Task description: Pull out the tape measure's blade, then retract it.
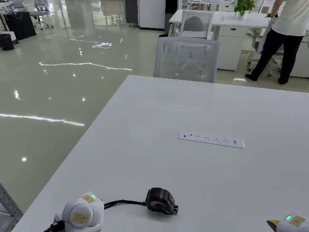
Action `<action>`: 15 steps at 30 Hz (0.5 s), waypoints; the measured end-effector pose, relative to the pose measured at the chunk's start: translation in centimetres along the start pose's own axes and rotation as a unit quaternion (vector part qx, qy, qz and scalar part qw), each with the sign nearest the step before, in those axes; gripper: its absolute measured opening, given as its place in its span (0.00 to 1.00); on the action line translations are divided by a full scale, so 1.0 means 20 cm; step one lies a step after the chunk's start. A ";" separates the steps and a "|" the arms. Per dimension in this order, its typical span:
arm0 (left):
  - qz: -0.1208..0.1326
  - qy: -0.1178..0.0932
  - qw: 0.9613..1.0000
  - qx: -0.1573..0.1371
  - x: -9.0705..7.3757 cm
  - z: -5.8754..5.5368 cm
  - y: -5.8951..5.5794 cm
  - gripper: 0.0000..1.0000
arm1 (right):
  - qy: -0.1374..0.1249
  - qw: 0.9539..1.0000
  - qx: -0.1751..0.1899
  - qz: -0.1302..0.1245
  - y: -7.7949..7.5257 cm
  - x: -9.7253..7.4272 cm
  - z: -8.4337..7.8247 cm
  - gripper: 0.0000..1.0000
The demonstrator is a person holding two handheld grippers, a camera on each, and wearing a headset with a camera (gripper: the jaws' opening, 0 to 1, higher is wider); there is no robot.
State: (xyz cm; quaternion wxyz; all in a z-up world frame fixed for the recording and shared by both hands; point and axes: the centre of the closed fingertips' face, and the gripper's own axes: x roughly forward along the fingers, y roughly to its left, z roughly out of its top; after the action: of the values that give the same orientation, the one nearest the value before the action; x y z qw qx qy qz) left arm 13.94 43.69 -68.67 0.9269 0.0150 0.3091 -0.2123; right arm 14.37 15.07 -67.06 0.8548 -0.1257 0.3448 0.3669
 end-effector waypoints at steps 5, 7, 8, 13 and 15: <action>-0.004 -0.006 1.000 0.006 -0.06 0.04 0.02 1.00 | 0.001 1.000 -0.004 -0.006 -0.01 -0.06 0.00 1.00; -0.005 -0.009 1.000 0.007 -0.08 0.05 0.02 1.00 | 0.000 1.000 -0.004 -0.006 -0.01 -0.09 0.00 1.00; -0.007 -0.010 1.000 0.008 -0.09 0.06 0.02 1.00 | 0.001 1.000 -0.004 -0.007 -0.01 -0.10 0.00 1.00; -0.011 -0.008 1.000 0.019 -0.14 0.06 0.02 1.00 | 0.002 1.000 -0.007 -0.014 -0.02 -0.16 -0.02 1.00; -0.012 -0.009 1.000 0.020 -0.17 0.06 0.02 1.00 | 0.000 1.000 -0.005 -0.016 -0.02 -0.19 -0.02 1.00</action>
State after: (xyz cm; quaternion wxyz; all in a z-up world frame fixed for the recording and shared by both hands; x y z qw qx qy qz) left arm 12.39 45.19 -65.86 0.9265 0.0282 0.2966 -0.2299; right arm 12.62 12.57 -64.80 0.8597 -0.1359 0.3409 0.3552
